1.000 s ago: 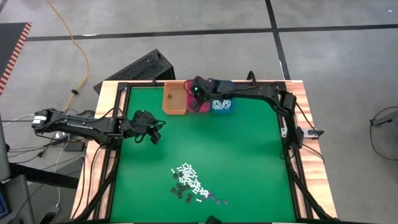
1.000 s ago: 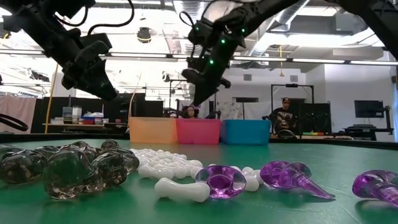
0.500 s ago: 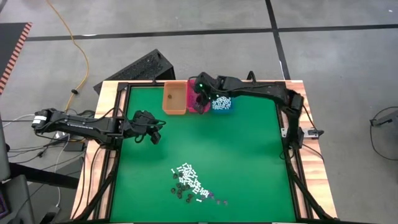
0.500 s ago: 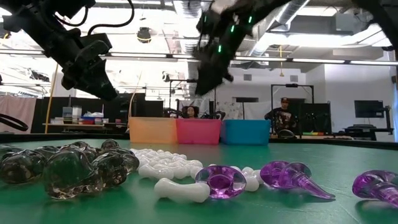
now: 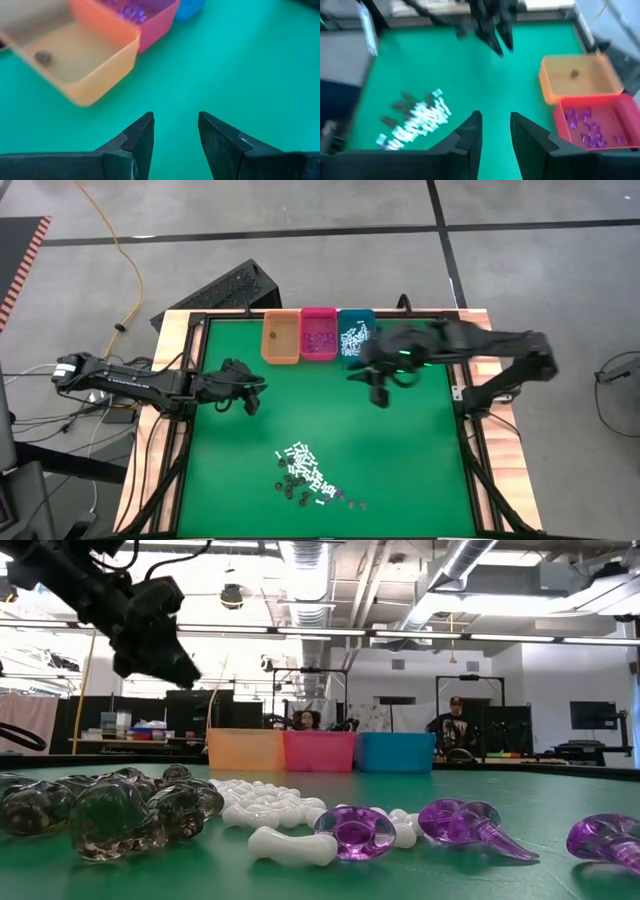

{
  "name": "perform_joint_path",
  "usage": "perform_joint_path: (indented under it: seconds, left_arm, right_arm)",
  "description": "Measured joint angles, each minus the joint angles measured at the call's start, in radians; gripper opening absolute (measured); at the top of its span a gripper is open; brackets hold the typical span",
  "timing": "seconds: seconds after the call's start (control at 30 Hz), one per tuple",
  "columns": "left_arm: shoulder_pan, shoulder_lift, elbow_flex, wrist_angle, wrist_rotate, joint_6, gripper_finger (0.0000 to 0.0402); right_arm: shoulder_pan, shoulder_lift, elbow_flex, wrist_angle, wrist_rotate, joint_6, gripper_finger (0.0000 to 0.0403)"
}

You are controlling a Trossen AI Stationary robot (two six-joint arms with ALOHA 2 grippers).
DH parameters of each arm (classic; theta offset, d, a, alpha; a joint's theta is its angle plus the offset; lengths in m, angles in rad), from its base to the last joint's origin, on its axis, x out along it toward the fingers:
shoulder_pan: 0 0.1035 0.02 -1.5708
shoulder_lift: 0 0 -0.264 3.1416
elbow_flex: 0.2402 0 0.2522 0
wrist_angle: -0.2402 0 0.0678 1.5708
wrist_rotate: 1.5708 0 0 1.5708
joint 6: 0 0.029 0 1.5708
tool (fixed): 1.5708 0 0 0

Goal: Sort Halloween decoration
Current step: Put the violet witch hat toy into the red bin

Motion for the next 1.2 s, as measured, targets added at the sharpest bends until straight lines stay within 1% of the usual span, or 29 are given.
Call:
perform_joint_path:
  seconds: [0.1,0.2,0.27,0.37,0.43,0.5,0.67,0.73,0.87,0.97,1.1,1.2]
  left_arm:
    - [-0.010,0.000,0.000,0.058,0.000,0.034,0.0144]
    - [-0.016,0.000,0.000,0.089,0.000,0.041,0.0144]
    - [-0.018,0.000,0.000,0.088,0.003,0.019,0.0144]
    - [-0.018,0.000,0.000,0.088,0.028,-0.023,0.0144]
    - [-0.020,0.000,0.000,0.089,0.033,-0.050,0.0144]
    - [-0.024,0.000,0.000,0.092,0.032,-0.067,0.0144]
    - [-0.041,0.000,0.000,0.153,0.031,-0.082,0.0144]
    - [-0.052,0.000,0.000,0.196,0.031,-0.078,0.0144]
    - [-0.073,0.000,0.000,0.281,0.030,-0.038,0.0144]
    - [-0.084,0.000,0.000,0.327,0.028,-0.008,0.0144]
    - [-0.093,0.000,0.000,0.346,0.028,0.013,0.0144]
    - [-0.094,0.000,0.000,0.362,0.028,0.029,0.0144]
  right_arm:
    - [0.101,-0.093,-0.005,-0.018,0.100,0.047,0.0125]
    - [0.223,-0.182,-0.055,-0.037,0.226,0.037,0.0123]
    - [0.302,-0.245,-0.120,-0.038,0.312,0.047,0.0122]
    - [0.406,-0.349,-0.248,0.009,0.452,0.139,0.0122]
    - [0.462,-0.417,-0.354,0.100,0.534,0.188,0.0122]
    - [0.501,-0.470,-0.469,0.227,0.590,0.196,0.0122]
    - [0.524,-0.537,-0.724,0.563,0.623,0.086,0.0122]
    - [0.513,-0.543,-0.813,0.735,0.639,0.019,0.0122]
    - [0.475,-0.512,-0.973,1.124,0.650,-0.106,0.0122]
    - [0.454,-0.459,-1.062,1.339,0.637,-0.130,0.0122]
    - [0.433,-0.385,-1.124,1.516,0.623,-0.075,0.0122]
    - [0.431,-0.317,-1.131,1.538,0.618,-0.015,0.0122]
